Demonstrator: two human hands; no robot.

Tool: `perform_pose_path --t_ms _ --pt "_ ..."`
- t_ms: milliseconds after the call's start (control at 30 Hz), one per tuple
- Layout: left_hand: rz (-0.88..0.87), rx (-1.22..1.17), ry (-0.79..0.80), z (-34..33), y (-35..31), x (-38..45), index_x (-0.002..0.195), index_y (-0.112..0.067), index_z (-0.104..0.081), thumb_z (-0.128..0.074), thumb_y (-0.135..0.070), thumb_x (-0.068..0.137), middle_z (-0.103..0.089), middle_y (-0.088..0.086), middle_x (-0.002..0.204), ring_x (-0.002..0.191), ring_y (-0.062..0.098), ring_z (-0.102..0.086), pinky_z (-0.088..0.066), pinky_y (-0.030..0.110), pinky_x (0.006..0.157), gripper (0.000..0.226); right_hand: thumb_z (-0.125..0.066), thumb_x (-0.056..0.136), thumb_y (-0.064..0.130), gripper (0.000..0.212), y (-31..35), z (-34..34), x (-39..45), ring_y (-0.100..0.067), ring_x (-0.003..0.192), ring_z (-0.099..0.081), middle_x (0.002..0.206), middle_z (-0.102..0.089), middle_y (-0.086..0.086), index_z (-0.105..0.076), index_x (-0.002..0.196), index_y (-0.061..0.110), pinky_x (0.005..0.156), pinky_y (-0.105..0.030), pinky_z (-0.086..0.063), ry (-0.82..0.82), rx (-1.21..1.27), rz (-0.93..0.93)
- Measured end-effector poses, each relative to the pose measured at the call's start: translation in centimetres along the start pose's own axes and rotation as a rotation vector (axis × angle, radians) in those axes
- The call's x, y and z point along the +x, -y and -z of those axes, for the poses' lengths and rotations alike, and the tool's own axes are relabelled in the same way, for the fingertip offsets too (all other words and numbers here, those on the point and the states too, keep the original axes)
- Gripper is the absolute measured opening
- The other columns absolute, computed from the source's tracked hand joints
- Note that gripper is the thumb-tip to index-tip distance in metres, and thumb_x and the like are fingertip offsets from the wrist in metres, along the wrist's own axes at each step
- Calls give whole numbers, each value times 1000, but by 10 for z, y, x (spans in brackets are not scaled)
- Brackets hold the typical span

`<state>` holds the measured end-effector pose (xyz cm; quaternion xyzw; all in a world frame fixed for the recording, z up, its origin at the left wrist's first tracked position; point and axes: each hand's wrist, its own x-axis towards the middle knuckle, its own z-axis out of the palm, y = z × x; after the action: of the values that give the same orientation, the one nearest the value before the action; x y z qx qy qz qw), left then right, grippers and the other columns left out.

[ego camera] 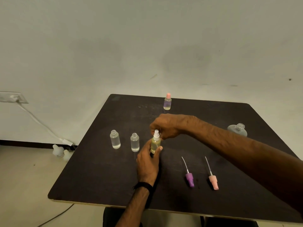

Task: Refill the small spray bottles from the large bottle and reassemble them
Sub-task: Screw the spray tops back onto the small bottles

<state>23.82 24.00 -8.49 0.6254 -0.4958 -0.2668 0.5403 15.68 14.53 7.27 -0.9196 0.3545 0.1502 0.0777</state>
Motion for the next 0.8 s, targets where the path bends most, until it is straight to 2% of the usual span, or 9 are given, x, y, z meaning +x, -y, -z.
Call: perform_pose_path --t_ms 100,167,267,367,433,500,567,633,800 --pt "-3 6 3 0 -1 0 118 -37 -62 -70 -29 92 -68 -20 107 101 -7 -60 -51 22 92 29 -69 88 28 27 2 -3 3 -18 87 -62 103 -66 -7 -64 109 11 75 -28 -51 -23 -41 -38" --pt "4 7 7 0 -2 0 119 -40 -60 -70 -30 92 -65 -23 109 102 -8 -58 -50 21 93 31 -66 89 41 38 5 -1 3 -17 81 -61 97 -65 -7 -64 109 9 73 -28 -52 -21 -105 -65" --pt "33 20 10 0 1 0 130 -29 -60 -69 -35 92 -64 -17 119 112 -1 -58 -50 24 97 40 -50 91 61 58 7 -3 5 -17 75 -59 89 -61 -6 -63 111 7 67 -29 -51 -32 -232 -100" --pt "22 18 1 0 1 0 124 -26 -64 -71 -34 91 -71 -11 110 107 3 -64 -51 20 88 35 -46 87 71 68 5 -8 6 -18 76 -58 94 -62 -4 -61 115 11 66 -31 -49 -9 -279 -140" --pt "7 0 -3 0 0 1 120 -30 -66 -71 -30 91 -71 -15 107 104 -1 -65 -53 21 88 29 -64 81 62 65 3 -4 3 -20 87 -58 106 -59 -2 -54 124 16 73 -32 -49 6 -146 -114" --pt "-2 -3 2 1 0 1 118 -31 -66 -71 -29 91 -71 -17 106 103 -3 -64 -54 23 91 27 -77 77 40 59 1 0 1 -18 98 -58 116 -59 -1 -52 127 21 83 -35 -52 3 6 -42" --pt "-1 8 2 1 0 1 119 -30 -65 -71 -29 91 -70 -16 108 105 -2 -63 -53 23 93 29 -75 81 22 40 2 1 0 -16 97 -60 113 -63 -1 -61 118 21 85 -32 -52 8 16 7" --pt "2 10 11 1 -1 0 120 -32 -63 -70 -29 92 -69 -16 110 105 -1 -62 -51 23 93 29 -70 85 17 24 5 -2 -1 -20 97 -63 106 -66 -3 -67 108 17 78 -27 -48 -24 -27 5" --pt "9 3 23 2 -1 1 121 -32 -63 -70 -30 92 -71 -12 110 106 1 -64 -53 25 94 31 -60 93 22 24 14 -3 -5 -25 100 -60 108 -63 -9 -64 112 8 74 -27 -38 -79 -103 -43"
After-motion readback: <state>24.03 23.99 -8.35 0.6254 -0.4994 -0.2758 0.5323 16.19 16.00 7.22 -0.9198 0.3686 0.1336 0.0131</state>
